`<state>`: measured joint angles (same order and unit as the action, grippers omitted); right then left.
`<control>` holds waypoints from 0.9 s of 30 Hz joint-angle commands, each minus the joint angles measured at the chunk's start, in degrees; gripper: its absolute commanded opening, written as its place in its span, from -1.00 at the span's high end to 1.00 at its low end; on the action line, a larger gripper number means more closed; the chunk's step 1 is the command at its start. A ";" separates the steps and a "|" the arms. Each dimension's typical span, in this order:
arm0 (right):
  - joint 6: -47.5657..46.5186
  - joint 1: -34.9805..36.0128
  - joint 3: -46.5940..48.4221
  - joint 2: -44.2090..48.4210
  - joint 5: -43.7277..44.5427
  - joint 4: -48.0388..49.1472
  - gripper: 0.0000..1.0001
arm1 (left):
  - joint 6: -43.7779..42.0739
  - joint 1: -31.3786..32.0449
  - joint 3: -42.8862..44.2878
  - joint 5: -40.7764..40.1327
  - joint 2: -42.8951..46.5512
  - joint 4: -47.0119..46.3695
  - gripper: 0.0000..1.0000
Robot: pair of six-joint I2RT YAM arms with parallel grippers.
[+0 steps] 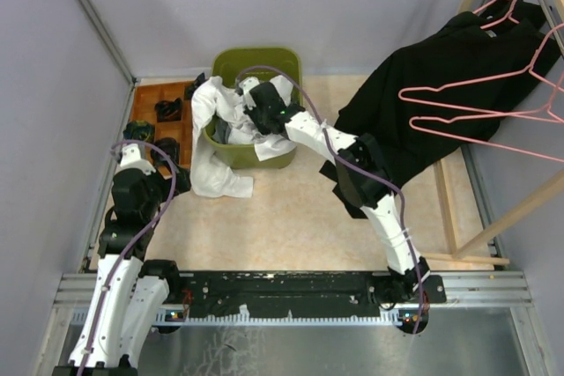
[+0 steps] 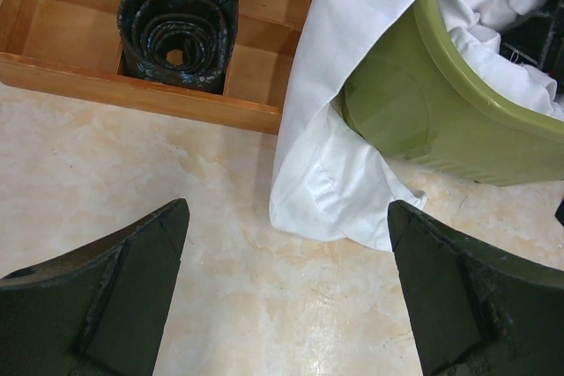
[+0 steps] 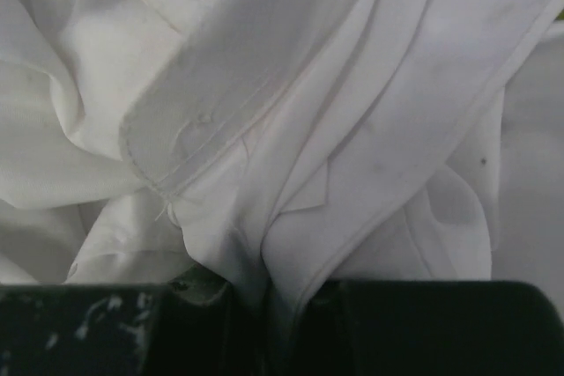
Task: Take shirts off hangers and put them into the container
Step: Place the shirt in the bin.
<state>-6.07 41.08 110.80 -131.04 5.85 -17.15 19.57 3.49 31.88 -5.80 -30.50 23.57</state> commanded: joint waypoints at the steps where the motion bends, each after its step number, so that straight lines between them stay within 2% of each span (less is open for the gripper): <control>1: 1.65 -0.30 16.55 -7.83 1.57 -22.59 0.66 | -0.60 -0.30 -0.41 1.17 -0.39 -1.89 -0.98; 3: 1.70 -0.50 23.55 -9.47 1.13 -28.64 0.56 | -0.58 -0.28 -0.39 1.11 -0.48 -1.86 -0.98; 4: 1.55 -0.55 25.73 -8.89 0.52 -29.59 0.42 | -0.54 -0.22 -0.41 1.06 -0.45 -1.89 -0.98; 6: 1.47 -0.52 27.02 -5.48 0.56 -29.01 -0.11 | -0.61 -0.25 -0.39 1.21 -0.44 -1.87 -0.98; 7: 1.31 -0.51 26.15 -2.85 0.60 -27.83 -0.26 | -0.66 -0.21 -0.41 1.25 -0.44 -1.86 -0.98; 10: 0.18 -0.56 20.29 6.70 0.30 -21.69 -0.53 | -0.60 -0.27 -0.41 1.04 -0.44 -1.86 -0.98; 13: -0.08 -0.56 10.50 18.10 -0.64 -13.03 -0.77 | -0.55 -0.31 -0.41 1.13 -0.45 -1.91 -0.98; 16: 0.71 -0.54 -0.73 26.97 -2.53 -4.69 -0.91 | -0.66 -0.31 -0.44 1.43 -0.59 -1.96 -0.98; 19: 5.91 -0.56 -9.52 33.48 -1.90 -3.15 -0.92 | -0.61 -0.25 -0.33 1.22 -0.54 -1.87 -0.98; 24: 16.80 -0.40 -26.43 44.38 -1.98 -0.44 -0.84 | -0.62 -0.24 -0.41 1.36 -0.50 -1.95 -0.98; 27: 20.39 -0.25 -31.96 47.14 -3.33 0.43 -0.77 | -0.63 -0.23 -0.41 1.60 -0.76 -2.04 -0.98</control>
<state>6.20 40.75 85.62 -85.58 4.29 -19.18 19.46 3.49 31.88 -5.04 -31.14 23.07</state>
